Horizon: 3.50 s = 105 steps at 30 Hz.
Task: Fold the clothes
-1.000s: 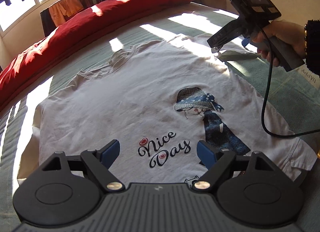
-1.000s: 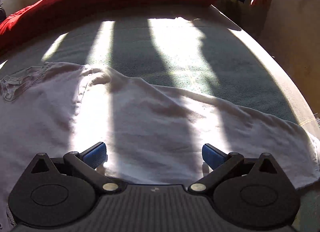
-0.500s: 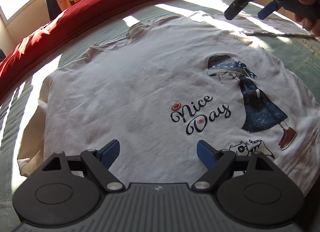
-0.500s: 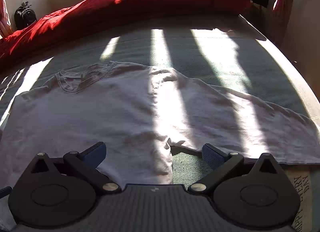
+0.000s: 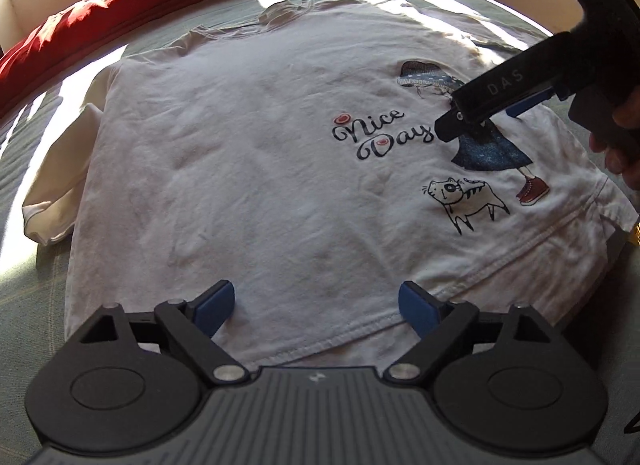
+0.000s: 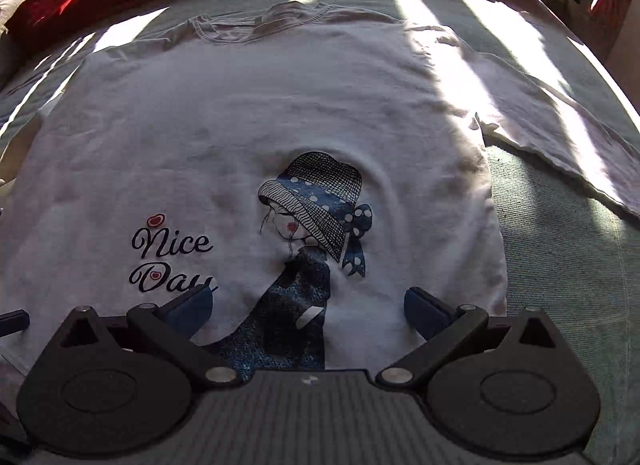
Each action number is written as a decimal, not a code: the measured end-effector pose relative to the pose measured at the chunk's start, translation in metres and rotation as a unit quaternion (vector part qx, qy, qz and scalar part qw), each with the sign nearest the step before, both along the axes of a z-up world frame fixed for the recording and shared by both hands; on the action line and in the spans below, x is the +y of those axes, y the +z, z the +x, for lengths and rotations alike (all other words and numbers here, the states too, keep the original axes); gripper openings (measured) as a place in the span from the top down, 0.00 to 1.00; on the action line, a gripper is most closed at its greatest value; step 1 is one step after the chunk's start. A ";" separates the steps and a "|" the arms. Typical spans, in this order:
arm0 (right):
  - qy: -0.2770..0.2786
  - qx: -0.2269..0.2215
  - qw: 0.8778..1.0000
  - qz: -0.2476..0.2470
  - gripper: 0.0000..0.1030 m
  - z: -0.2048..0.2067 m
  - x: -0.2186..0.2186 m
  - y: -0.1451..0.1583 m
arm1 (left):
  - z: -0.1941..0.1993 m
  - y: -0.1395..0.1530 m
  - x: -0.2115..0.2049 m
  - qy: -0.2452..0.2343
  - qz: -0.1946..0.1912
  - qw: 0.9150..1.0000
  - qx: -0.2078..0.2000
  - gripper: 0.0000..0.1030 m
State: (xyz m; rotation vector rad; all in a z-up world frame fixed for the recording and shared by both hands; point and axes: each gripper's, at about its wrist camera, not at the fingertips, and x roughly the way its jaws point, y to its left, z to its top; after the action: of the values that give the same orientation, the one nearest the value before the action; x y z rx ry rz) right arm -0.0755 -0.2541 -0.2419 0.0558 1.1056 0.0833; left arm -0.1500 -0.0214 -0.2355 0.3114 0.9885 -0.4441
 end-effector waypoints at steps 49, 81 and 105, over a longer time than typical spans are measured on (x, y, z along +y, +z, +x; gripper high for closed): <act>-0.025 -0.033 0.997 0.064 0.00 -0.009 0.046 0.013 | 0.149 -0.002 0.178 0.191 -0.019 0.979 -0.069 0.93; -0.027 -0.027 0.998 0.041 0.00 -0.012 0.055 0.017 | 0.185 0.071 0.255 0.269 0.081 0.936 -0.214 0.98; -0.023 -0.018 0.999 0.044 0.00 -0.014 0.057 0.010 | 0.123 0.017 0.092 0.014 0.087 0.982 -0.166 0.77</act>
State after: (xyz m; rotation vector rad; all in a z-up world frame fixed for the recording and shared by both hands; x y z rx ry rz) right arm -0.0896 -0.1976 -0.2320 0.1570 1.0649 0.0913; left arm -0.0275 0.0701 -0.2184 0.5117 0.7040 -0.2677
